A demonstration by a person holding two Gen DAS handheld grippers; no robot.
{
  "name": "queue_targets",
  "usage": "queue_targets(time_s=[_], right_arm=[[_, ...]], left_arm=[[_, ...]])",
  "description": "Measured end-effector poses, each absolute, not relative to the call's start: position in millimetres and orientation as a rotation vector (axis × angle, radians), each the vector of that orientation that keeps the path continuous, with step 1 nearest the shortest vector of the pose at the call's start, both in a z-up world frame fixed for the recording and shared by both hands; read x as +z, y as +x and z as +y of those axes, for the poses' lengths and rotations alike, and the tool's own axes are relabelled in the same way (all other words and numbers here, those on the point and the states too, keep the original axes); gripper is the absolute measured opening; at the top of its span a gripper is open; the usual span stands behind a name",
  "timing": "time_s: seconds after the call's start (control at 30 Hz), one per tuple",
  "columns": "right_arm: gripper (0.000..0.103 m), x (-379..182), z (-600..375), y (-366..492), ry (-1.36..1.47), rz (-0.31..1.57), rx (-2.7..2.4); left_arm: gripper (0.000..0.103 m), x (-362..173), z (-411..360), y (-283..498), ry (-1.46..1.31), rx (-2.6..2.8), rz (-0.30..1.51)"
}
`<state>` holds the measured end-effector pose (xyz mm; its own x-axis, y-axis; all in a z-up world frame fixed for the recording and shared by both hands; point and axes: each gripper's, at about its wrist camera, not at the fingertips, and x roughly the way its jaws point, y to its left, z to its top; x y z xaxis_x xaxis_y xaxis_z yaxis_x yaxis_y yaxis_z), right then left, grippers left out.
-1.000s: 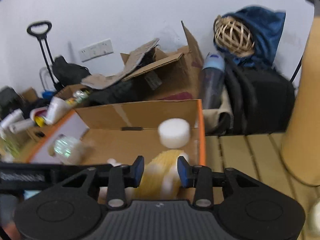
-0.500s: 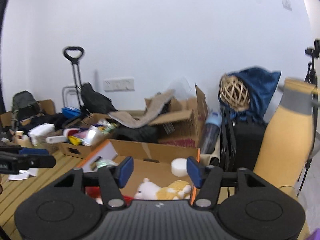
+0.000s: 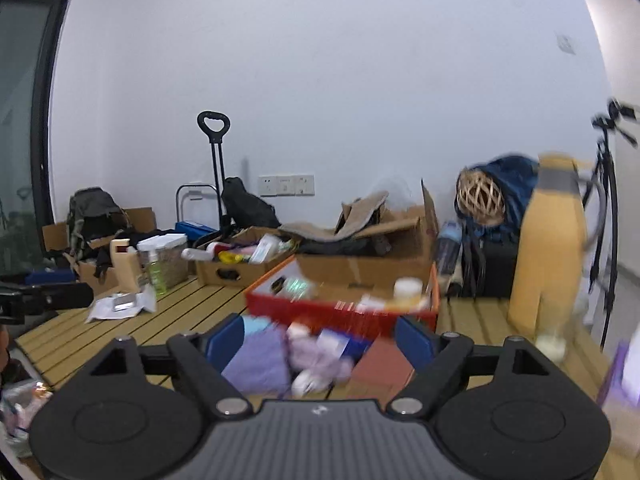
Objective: Organize soft objects
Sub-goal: 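Grasp the purple cloth pouch with both grippers and lift it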
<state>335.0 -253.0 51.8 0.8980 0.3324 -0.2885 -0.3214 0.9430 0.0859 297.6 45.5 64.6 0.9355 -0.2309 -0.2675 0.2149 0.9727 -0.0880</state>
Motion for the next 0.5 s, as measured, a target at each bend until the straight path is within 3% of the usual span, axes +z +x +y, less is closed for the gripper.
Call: queue_targets(time_s=[0.2, 0.5], right_arm=[[0.085, 23.4, -237.7, 285.7, 0.043, 0.324, 0.398], [0.085, 6.0, -232.8, 313.7, 0.056, 0.344, 0.383]], left_arm=[[0.101, 44.2, 51.1, 263.4, -0.063, -0.221, 0.303], [0.101, 14.5, 46.9, 307.6, -0.091, -0.189, 0.385]])
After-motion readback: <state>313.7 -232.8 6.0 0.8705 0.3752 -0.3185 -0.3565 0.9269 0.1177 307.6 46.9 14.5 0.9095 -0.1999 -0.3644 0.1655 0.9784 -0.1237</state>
